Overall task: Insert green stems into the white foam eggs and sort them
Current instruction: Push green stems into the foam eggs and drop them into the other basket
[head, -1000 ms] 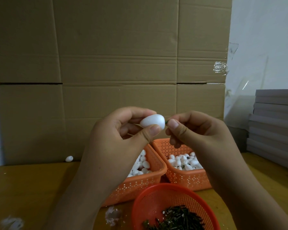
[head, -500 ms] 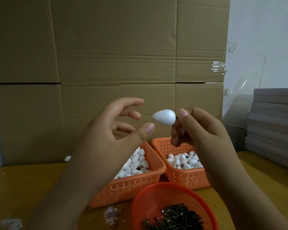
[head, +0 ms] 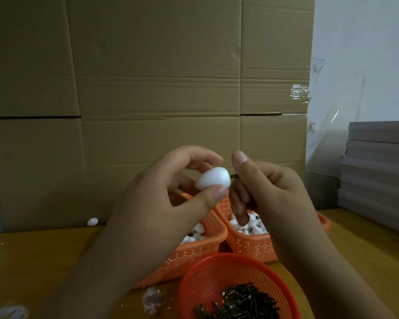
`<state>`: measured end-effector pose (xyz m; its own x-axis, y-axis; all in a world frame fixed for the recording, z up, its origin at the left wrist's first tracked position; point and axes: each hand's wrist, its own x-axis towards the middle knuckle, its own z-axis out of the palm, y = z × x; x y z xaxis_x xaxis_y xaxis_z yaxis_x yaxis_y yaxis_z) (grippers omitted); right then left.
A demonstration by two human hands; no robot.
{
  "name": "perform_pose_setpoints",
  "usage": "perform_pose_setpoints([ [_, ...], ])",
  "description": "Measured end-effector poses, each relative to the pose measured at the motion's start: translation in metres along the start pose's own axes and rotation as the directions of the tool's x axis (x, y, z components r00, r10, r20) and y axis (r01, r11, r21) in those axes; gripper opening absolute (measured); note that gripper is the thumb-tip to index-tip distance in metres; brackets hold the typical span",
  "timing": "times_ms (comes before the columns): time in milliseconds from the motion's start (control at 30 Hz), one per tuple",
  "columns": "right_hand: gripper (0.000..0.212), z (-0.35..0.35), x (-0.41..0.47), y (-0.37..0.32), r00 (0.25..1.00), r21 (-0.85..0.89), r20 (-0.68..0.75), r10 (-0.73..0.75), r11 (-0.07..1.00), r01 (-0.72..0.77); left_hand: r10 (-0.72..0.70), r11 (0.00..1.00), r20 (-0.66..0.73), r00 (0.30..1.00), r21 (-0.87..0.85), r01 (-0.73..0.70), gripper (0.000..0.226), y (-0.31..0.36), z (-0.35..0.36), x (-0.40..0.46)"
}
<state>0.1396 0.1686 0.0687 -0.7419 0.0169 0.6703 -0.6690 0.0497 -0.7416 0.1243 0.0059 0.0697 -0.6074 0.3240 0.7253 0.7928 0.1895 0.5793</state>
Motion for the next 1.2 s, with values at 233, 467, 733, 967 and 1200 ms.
perform_pose_setpoints([
  [233,0.023,-0.006,0.002,0.000,0.994,-0.088,0.011,-0.110,0.990,0.110,-0.012,0.997,-0.114,0.993,-0.075,0.004,0.022,-0.005,-0.007,0.003],
  [467,0.020,-0.005,0.000,0.000,0.980,-0.168,0.086,-0.179,0.967,0.192,-0.025,0.994,-0.118,0.993,-0.111,0.012,0.026,-0.004,-0.005,0.004],
  [733,0.019,-0.003,0.000,0.002,0.986,-0.112,0.007,-0.168,0.979,0.167,-0.020,0.992,-0.156,0.988,-0.126,0.000,0.030,-0.001,-0.004,0.001],
  [967,0.028,-0.002,0.001,0.003,0.997,0.036,-0.065,-0.038,0.999,0.040,-0.051,0.994,-0.072,0.996,-0.103,0.044,0.031,-0.004,-0.007,0.002],
  [1200,0.039,0.004,-0.002,0.005,0.980,-0.148,-0.094,-0.178,0.976,0.163,-0.042,0.999,0.035,0.998,-0.025,0.043,0.022,-0.006,0.000,0.001],
])
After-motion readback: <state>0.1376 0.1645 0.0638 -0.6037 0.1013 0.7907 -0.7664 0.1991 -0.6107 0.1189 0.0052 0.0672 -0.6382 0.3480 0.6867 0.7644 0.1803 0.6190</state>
